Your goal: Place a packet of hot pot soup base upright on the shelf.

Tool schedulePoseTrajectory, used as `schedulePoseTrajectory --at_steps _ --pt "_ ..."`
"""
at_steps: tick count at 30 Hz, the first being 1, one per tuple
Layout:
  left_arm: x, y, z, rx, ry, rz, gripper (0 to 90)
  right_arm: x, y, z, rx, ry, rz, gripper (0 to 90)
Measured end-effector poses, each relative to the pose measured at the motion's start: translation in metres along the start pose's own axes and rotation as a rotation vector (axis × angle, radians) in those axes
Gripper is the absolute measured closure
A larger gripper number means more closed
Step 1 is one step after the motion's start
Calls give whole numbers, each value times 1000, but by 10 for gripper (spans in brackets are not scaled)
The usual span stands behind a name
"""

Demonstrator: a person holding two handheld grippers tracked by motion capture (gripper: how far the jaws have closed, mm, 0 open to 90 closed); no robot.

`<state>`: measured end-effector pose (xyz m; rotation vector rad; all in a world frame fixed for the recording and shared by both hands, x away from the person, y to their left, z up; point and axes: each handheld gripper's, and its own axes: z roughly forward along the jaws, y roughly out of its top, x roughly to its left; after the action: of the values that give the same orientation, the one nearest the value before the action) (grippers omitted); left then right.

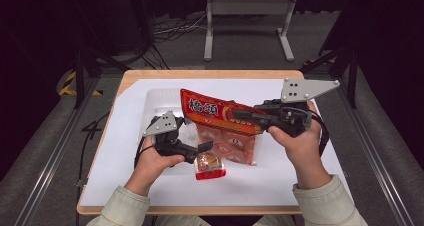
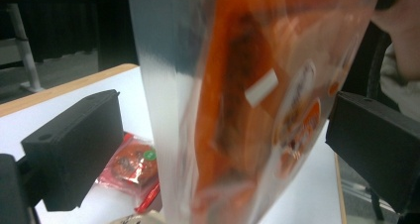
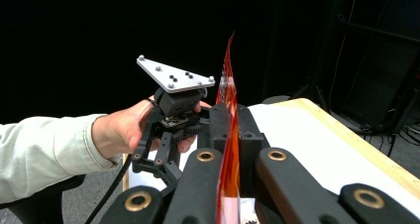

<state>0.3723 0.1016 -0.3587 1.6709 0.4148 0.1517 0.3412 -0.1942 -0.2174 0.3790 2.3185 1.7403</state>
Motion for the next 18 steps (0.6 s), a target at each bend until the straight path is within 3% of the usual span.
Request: schedulePoseTrajectory --at_steps 5,7,10,15,18 --pt "1 -1 4 0 -19 5 52 1 -1 4 -4 7 -1 900" --pt "2 -2 6 -1 -43 3 67 1 -1 5 -8 8 -1 900" --pt "3 -5 8 -18 -114 -21 98 1 -2 5 -15 11 0 900" --pt "5 -9 11 -38 -144 -7 178 1 -3 6 -26 12 5 900" --pt "6 -10 12 -58 -164 -20 237 1 -4 6 -33 12 8 900"
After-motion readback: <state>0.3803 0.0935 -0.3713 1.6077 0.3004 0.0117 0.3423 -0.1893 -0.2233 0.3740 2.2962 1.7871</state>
